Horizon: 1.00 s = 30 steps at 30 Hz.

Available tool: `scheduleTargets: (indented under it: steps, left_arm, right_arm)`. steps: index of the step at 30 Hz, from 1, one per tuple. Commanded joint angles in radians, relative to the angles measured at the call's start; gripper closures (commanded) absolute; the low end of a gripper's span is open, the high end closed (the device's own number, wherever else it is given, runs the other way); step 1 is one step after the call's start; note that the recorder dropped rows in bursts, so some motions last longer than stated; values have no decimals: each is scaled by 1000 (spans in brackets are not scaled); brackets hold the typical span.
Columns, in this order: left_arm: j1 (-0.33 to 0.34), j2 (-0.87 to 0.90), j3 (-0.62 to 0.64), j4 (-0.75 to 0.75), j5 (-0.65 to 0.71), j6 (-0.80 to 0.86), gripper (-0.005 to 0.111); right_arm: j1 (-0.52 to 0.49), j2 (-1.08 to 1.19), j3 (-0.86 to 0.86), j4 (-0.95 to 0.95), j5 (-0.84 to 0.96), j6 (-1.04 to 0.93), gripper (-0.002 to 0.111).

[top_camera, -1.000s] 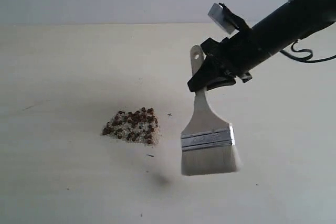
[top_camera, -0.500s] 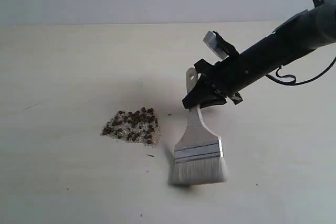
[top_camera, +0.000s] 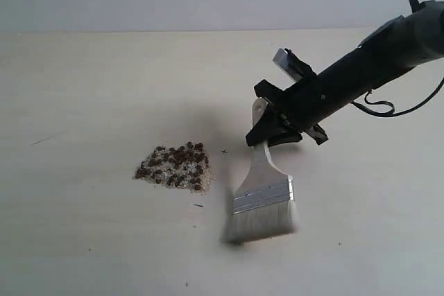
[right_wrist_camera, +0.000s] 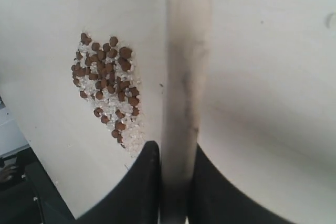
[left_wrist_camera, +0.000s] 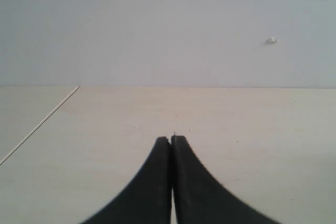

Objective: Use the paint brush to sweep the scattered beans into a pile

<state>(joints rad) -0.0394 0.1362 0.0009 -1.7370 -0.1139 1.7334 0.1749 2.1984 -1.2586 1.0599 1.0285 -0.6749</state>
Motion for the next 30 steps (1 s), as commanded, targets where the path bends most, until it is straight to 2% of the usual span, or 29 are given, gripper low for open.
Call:
scheduleTargets:
  steps: [1, 10, 14, 17, 19, 20, 21, 22, 23, 25, 30]
  left_arm:
    - [-3, -5, -1, -7, 3, -5, 107]
    - [-3, -5, -1, -7, 3, -5, 107]
    - [-3, -5, -1, -7, 3, -5, 107]
    - [-3, -5, -1, -7, 3, -5, 107]
    - [-3, -5, -1, -7, 3, -5, 107]
    - [-3, -5, -1, -7, 3, -5, 107]
    - [-3, -5, -1, -7, 3, -5, 107]
    - [-3, -5, -1, -7, 3, -5, 107]
    - [-3, -5, -1, -7, 3, -5, 107]
    - [-3, -5, -1, -7, 3, -5, 107]
    - [-3, -5, -1, -7, 3, -5, 107]
  right_arm:
    - [-3, -7, -5, -76, -83, -34, 91]
    - [-3, -58, -5, -76, -110, -30, 71]
    - [-3, -98, -5, -86, -131, -6, 70]
    - [-3, -148, -5, -162, -162, 66, 71]
    - [-3, -199, -5, -279, -184, 137, 76]
    - [-1, -229, -5, -358, -197, 178, 84]
    - [2, -290, 8, -501, -225, 283, 103]
    - [6, -333, 28, -570, -261, 338, 108]
    - [11, -419, 76, -676, -341, 417, 108]
    - [11, -584, 185, -721, -488, 499, 108]
    - [11, -1048, 598, -673, -815, 505, 108]
